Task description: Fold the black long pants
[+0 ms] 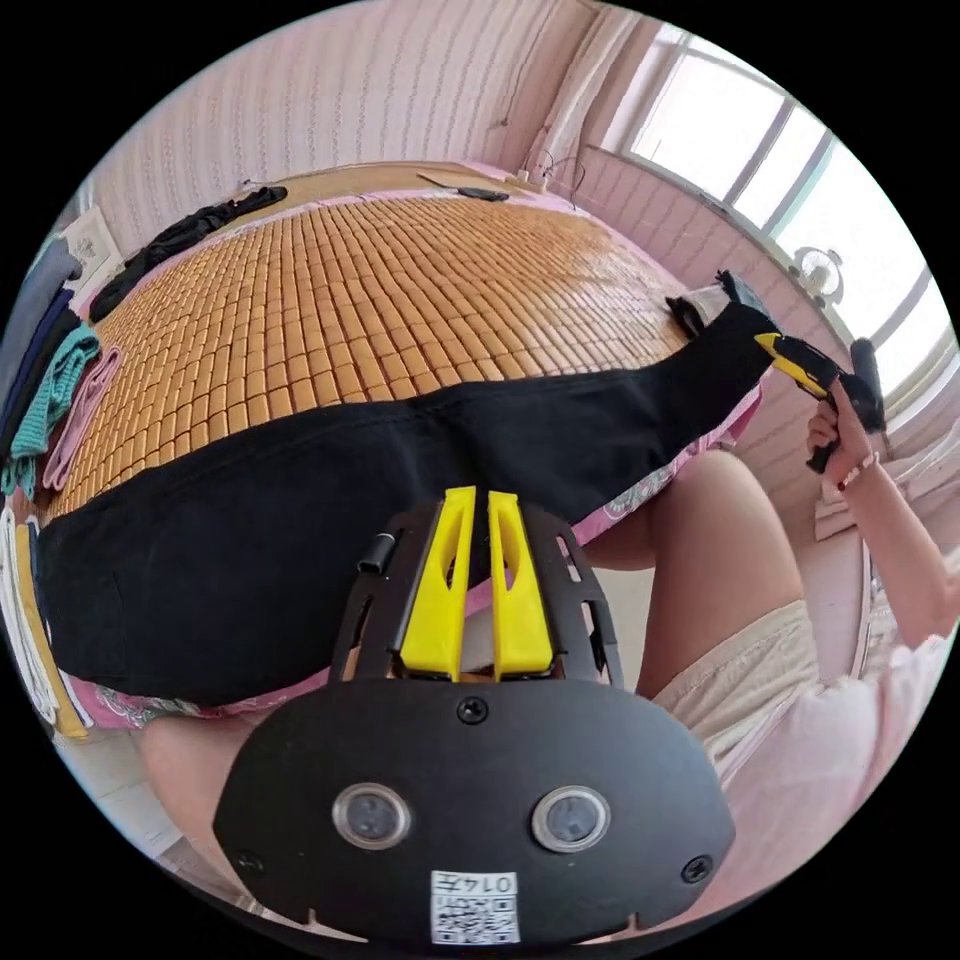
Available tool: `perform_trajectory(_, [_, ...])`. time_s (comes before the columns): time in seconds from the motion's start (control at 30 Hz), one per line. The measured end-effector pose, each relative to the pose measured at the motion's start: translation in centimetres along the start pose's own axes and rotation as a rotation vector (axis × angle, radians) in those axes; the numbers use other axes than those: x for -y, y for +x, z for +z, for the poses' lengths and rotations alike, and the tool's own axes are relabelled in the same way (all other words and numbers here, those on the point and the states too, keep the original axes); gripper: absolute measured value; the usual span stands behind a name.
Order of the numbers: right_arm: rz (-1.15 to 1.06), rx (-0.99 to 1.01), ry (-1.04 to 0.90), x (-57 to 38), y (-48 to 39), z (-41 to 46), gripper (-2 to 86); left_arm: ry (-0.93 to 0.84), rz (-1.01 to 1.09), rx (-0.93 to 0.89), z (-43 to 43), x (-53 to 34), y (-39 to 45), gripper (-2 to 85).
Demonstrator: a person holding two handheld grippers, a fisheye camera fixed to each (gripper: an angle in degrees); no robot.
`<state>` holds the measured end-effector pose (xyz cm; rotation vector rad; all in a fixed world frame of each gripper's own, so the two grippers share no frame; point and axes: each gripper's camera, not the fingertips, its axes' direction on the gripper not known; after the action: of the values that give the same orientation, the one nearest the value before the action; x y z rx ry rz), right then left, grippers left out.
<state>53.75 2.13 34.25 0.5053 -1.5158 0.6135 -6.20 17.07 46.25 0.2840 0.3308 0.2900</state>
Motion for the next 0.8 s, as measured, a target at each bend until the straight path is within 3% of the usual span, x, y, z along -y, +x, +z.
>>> perform_trajectory(0.1, [-0.258,0.103,-0.147,-1.1,-8.5,3.8,4.1,0.073,-0.064,-0.064,-2.5,0.1,-1.4,4.4])
perform_trajectory(0.17, [-0.413,0.089,-0.347,-3.8,-13.3,9.3,6.5,0.073,-0.089,-0.074,-2.8,-0.1,-2.2,5.4])
perform_trajectory(0.27, [-0.451,0.117,-0.55,-6.8,-15.4,14.1,8.7,0.005,-0.126,-0.06,-2.1,-0.7,-3.4,6.3])
perform_trajectory(0.33, [-0.521,0.092,-0.588,-8.0,-16.9,14.9,8.4,-0.024,-0.139,-0.077,-1.7,-1.1,-3.8,6.4])
perform_trajectory(0.47, [-0.685,-0.19,-0.567,-10.1,-20.0,16.9,9.0,-0.051,-0.115,-0.104,-0.5,-0.7,-3.6,6.4])
perform_trajectory(0.53, [-0.722,-0.231,-0.642,-11.2,-20.7,18.8,10.5,-0.062,-0.092,-0.125,0.2,0.1,-3.1,6.4])
perform_trajectory(0.67, [-0.712,-0.32,-0.73,-13.7,-20.9,22.3,14.9,-0.067,0.006,-0.123,1.5,3.2,-1.6,6.4])
perform_trajectory(0.8, [-0.721,-0.429,-0.721,-14.8,-21.6,23.9,13.0,-0.081,0.014,-0.133,2.9,5.3,-1.4,6.4])
